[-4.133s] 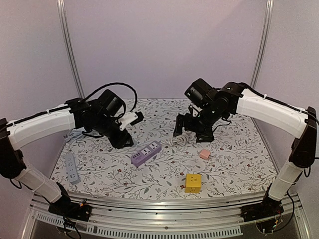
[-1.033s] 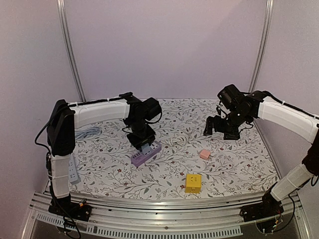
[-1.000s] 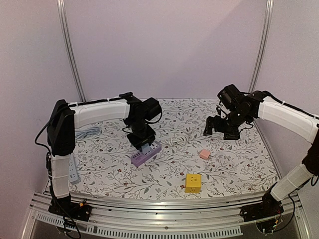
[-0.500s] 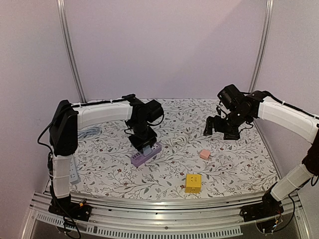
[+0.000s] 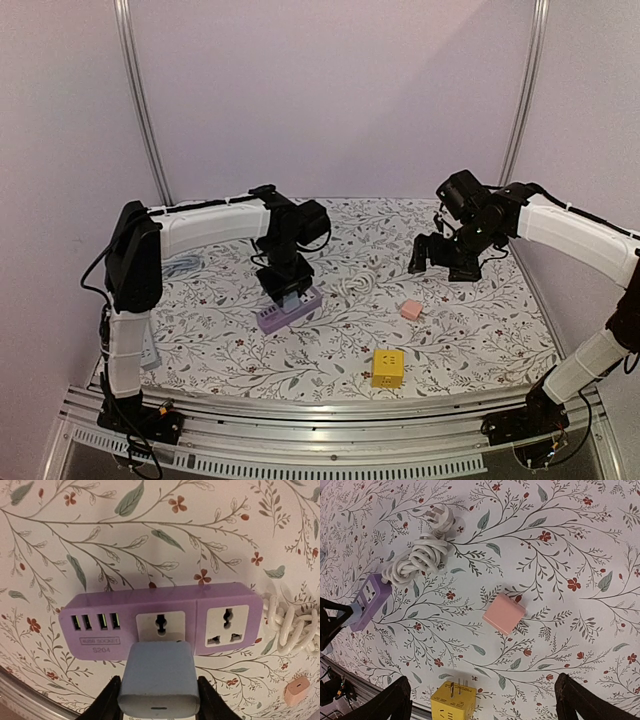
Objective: Insert the plug
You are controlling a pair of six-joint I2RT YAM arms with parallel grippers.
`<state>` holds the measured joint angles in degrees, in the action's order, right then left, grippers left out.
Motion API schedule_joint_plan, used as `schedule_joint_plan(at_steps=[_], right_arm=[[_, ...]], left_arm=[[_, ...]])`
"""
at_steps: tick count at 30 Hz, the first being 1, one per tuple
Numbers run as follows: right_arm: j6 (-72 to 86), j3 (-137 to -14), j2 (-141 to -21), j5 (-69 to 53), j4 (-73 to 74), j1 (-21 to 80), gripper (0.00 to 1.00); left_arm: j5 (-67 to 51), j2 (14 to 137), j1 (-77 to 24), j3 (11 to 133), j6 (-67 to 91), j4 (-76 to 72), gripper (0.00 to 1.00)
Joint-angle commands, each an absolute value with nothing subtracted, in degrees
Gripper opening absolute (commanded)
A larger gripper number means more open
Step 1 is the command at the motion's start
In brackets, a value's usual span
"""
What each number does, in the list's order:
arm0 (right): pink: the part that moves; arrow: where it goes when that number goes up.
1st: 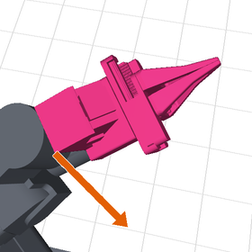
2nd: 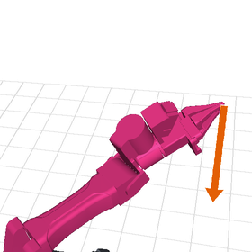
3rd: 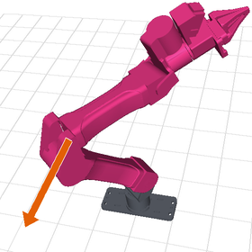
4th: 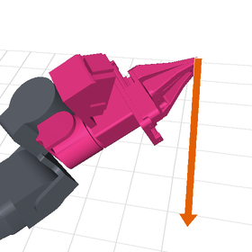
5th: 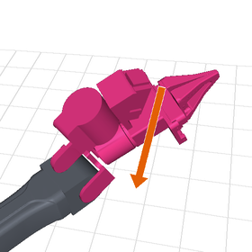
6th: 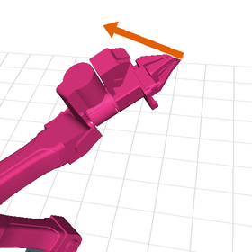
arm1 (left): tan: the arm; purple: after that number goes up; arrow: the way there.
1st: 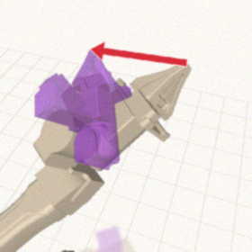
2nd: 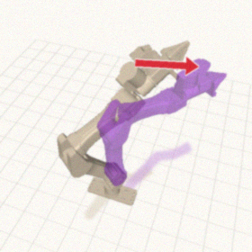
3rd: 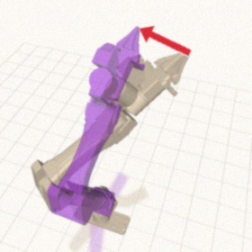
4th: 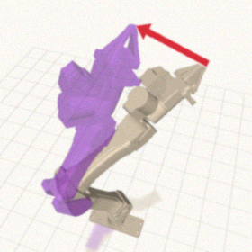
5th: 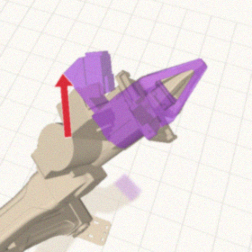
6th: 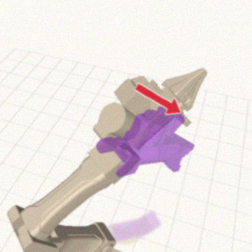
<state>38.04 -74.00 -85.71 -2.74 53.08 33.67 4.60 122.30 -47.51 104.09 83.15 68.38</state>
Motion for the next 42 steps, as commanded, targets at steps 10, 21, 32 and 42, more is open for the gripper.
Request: schedule_joint_plan(at_steps=[10, 21, 32, 42], right_arm=[[38.92, -72.95, -86.7, -3.52, 53.06, 33.38, 0.99], [39.71, -73.04, -87.32, -4.03, 53.24, 33.35, 0.99], [40.56, -72.95, -87.63, -3.69, 53.52, 33.38, 0.99], [42.77, -72.35, -87.5, -3.69, 53.53, 33.39, 0.99]], left_arm=[[8.17, 120.87, -46.03, 101.29, 76.27, 73.48, 0.0], [7.1, 120.61, -44.43, 99.05, 70.73, 72.82, 0.0], [2.95, 118.1, -41.4, 92.96, 69.42, 66.34, 0.05], [3.39, 117.32, -40.87, 92.46, 68.63, 64.77, 0.08]])
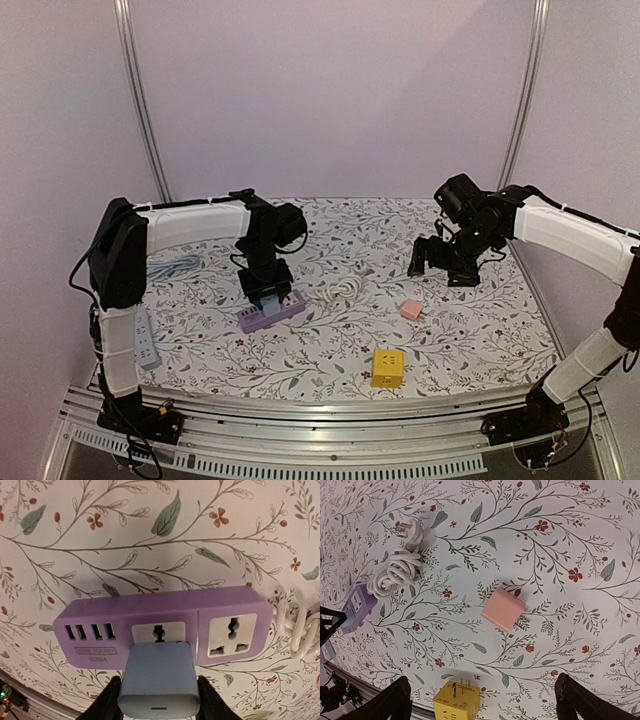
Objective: Insert the plug
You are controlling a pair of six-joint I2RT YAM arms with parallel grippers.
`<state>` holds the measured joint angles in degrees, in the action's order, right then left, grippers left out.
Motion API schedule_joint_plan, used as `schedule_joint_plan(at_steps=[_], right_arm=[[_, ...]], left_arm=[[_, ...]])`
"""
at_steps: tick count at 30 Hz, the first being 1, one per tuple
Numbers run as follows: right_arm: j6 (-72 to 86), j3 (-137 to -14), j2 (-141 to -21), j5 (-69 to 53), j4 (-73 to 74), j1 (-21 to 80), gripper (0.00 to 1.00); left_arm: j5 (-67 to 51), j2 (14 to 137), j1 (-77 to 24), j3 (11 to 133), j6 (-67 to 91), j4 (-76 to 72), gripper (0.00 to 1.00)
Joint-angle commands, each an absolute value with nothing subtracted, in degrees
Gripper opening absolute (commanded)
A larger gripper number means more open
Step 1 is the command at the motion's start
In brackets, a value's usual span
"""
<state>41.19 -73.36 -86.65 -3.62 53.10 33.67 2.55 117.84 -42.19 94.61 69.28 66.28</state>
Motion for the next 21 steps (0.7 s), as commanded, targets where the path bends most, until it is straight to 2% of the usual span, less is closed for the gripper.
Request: schedule_joint_plan(at_steps=[1, 5, 10, 14, 17, 21], right_arm=[[43.07, -72.34, -87.46, -3.69, 53.53, 33.38, 0.99], [44.36, -72.17, -87.28, -3.72, 53.24, 33.37, 0.99], [46.23, -71.64, -87.1, -3.71, 52.67, 33.33, 0.99], [47.38, -71.63, -87.1, -3.16, 52.44, 33.35, 0.99], [47.96, -71.72, -87.1, -2.44, 52.41, 33.38, 0.99], [48.49, -71.98, -87.18, -1.69, 52.48, 33.32, 0.99]], left_arm=[[3.69, 116.73, -40.87, 92.05, 68.72, 64.2, 0.1], [4.16, 114.67, -40.87, 91.33, 68.56, 62.73, 0.21], [4.01, 112.78, -40.87, 90.61, 67.44, 60.88, 0.61], [4.04, 111.7, -40.87, 91.01, 65.81, 60.88, 0.81], [3.62, 111.25, -40.87, 91.12, 64.49, 60.85, 0.9], [4.62, 109.43, -40.87, 91.76, 62.51, 60.53, 0.95]])
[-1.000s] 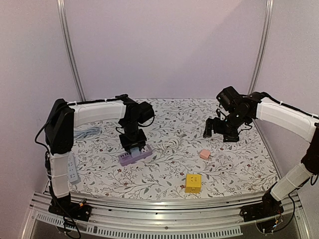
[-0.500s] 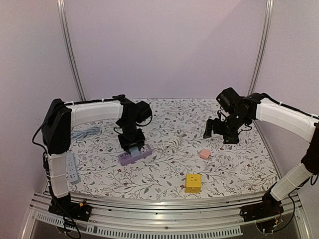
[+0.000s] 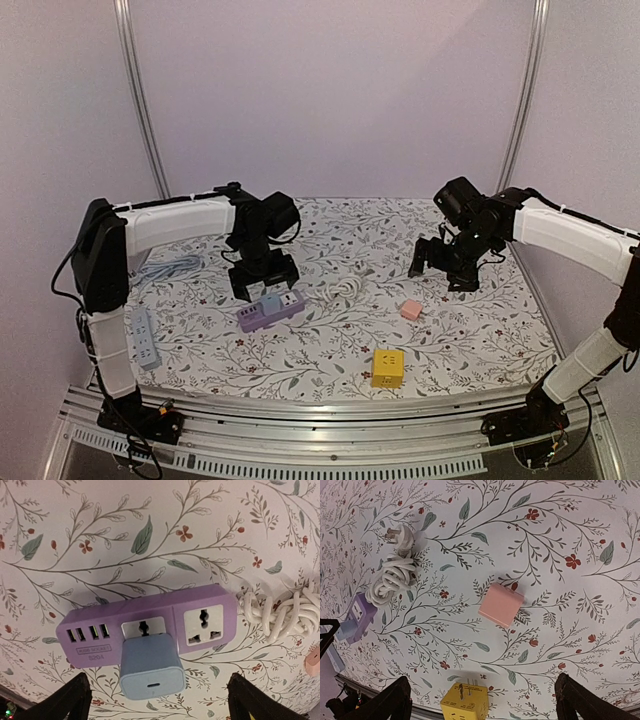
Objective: Insert the plug
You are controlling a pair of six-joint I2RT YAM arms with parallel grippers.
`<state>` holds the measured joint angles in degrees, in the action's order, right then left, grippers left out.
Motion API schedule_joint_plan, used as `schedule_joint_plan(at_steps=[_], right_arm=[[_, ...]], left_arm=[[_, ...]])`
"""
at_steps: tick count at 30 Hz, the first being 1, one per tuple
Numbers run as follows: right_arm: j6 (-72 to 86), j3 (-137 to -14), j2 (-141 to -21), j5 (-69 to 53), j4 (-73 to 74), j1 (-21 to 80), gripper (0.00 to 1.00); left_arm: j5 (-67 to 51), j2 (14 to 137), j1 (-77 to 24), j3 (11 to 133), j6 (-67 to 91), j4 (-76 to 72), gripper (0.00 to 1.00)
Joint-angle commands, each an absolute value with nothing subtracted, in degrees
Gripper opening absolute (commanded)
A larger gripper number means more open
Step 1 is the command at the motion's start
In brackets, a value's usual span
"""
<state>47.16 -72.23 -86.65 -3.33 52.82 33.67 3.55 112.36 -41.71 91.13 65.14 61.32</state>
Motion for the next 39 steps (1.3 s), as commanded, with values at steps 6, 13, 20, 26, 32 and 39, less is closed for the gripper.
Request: schedule_joint_plan(at_steps=[6, 13, 20, 26, 32, 39], right_arm=[[49.07, -72.0, -87.26, -0.38, 52.66, 33.32, 0.99], [50.58, -71.48, -87.36, 2.24, 52.82, 33.38, 0.99], [52.28, -69.92, -87.58, 2.65, 51.97, 33.32, 0.99], [51.94, -68.84, -88.7, 2.58, 50.64, 33.32, 0.99], [40.25, -65.83, -89.41, -2.94, 44.91, 33.45, 0.99], [22.78, -60.32, -84.23, -0.27, 32.84, 34.74, 0.99]], left_arm=[[6.76, 105.02, -40.48, 93.55, 56.48, 58.54, 0.99], [13.38, 98.87, -40.1, 92.97, 47.99, 58.65, 1.0], [18.95, 86.82, -39.97, 86.97, 38.18, 50.71, 0.99], [11.64, 84.31, -35.28, 84.91, 36.5, 53.01, 0.99], [6.21, 79.05, -35.24, 80.07, 32.71, 48.59, 0.99], [0.53, 74.63, -35.24, 77.49, 28.55, 44.49, 0.99]])
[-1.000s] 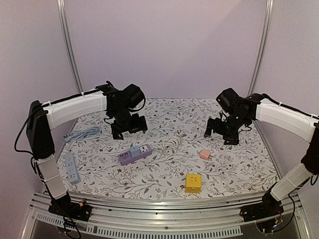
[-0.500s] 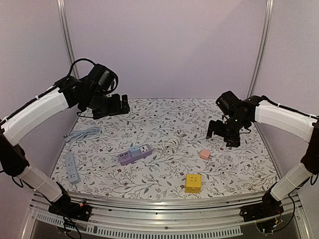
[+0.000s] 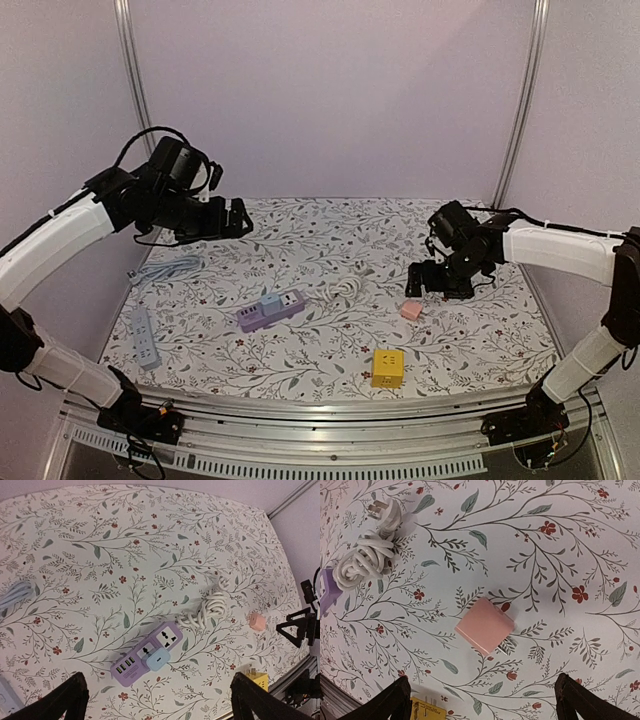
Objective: Insert the plug
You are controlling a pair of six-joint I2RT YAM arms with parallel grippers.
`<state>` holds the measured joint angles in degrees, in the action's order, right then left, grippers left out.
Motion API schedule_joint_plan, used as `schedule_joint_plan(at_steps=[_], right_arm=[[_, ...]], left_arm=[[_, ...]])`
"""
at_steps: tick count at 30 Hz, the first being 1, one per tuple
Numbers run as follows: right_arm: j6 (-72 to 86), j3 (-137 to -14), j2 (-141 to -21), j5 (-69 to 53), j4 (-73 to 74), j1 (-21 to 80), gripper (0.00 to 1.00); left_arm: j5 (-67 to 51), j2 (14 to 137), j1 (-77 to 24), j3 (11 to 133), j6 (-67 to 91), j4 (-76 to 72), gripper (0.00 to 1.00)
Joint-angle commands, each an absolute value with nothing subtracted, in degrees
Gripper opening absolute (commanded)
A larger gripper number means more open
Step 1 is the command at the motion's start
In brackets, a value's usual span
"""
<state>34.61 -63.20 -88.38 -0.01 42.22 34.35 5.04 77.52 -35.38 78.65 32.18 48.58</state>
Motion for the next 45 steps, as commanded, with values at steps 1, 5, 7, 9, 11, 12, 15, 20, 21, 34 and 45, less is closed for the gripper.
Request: schedule_joint_plan(at_steps=[1, 5, 7, 9, 11, 12, 15, 20, 21, 34, 45], right_arm=[[19.9, -59.87, -83.1, -2.31, 31.09, 34.73, 0.99], [11.6, -61.32, -83.86, -5.43, 30.52, 34.83, 0.99], [7.98, -63.12, -85.38, -5.3, 31.92, 34.76, 0.99], [3.83, -64.37, -87.37, -4.77, 33.3, 34.83, 0.99], [-1.21, -64.68, -89.01, -6.44, 34.65, 34.88, 0.99], [-3.55, -64.61, -89.82, -8.62, 35.36, 34.87, 0.99], [-10.46, -64.17, -90.38, -9.79, 36.14, 34.83, 0.99], [-14.21, -63.53, -91.28, -10.42, 36.06, 34.8, 0.99], [-14.88, -63.27, -91.51, -10.57, 36.09, 34.81, 0.99], [-22.32, -54.72, -90.98, -9.76, 27.89, 33.13, 0.99], [-23.29, -49.97, -90.66, -13.06, 20.09, 29.17, 0.99]], left_arm=[[0.45, 73.96, -35.24, 77.25, 28.59, 43.83, 0.99], [-0.94, 70.83, -35.24, 75.44, 27.35, 39.32, 0.99], [-1.87, 68.47, -35.24, 73.27, 26.34, 36.1, 0.99], [-2.06, 66.2, -35.24, 71.79, 25.48, 33.51, 0.99], [-2.65, 65.32, -35.27, 71.74, 24.41, 33.34, 1.0], [-3.17, 65.19, -35.27, 71.86, 23.78, 33.5, 1.0], [-4.46, 64.63, -35.26, 71.89, 23.21, 33.33, 1.0], [-5.63, 63.41, -35.24, 71.4, 23.07, 32.32, 0.99], [-5.97, 62.99, -35.24, 71.23, 23.11, 31.95, 1.0], [-10.75, 62.66, -35.25, 72.67, 22.0, 31.34, 0.99], [-11.49, 62.83, -35.24, 72.55, 23.02, 30.53, 0.99]])
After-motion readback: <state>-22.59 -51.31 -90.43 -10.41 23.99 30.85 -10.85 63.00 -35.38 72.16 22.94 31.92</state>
